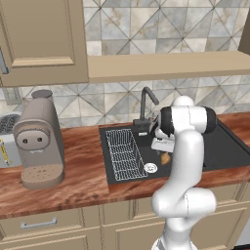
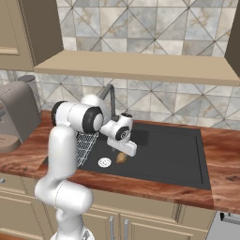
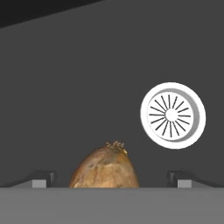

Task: Turn on the sink faucet. Then move the onion from the counter to the sink. Turn off the sink. Move the vegetable from the sink to the pot next to the stove. Finally move the pot to the front center burner.

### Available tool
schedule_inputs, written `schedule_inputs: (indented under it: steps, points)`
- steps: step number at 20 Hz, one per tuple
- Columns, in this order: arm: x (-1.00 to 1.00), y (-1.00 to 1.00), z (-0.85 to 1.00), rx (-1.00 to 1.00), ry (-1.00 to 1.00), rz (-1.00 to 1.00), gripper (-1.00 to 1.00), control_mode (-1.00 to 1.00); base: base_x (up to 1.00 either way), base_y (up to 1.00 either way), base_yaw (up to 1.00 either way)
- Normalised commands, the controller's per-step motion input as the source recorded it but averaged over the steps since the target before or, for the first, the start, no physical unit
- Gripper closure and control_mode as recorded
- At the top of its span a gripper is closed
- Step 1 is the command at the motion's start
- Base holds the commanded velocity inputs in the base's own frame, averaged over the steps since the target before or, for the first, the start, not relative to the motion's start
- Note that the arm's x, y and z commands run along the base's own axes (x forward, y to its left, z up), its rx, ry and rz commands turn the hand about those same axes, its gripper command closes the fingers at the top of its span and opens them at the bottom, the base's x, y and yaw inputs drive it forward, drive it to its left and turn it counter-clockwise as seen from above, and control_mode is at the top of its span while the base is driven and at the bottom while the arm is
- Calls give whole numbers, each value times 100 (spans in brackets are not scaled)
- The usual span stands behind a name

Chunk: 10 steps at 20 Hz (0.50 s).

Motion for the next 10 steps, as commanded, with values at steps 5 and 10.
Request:
schedule_inputs:
  steps: [5, 10]
  points:
    - [9, 0, -9, 0, -1, 1, -100, -100, 0, 0, 0]
    - [0, 0, -7, 0, -1, 1, -100, -100, 0, 0, 0]
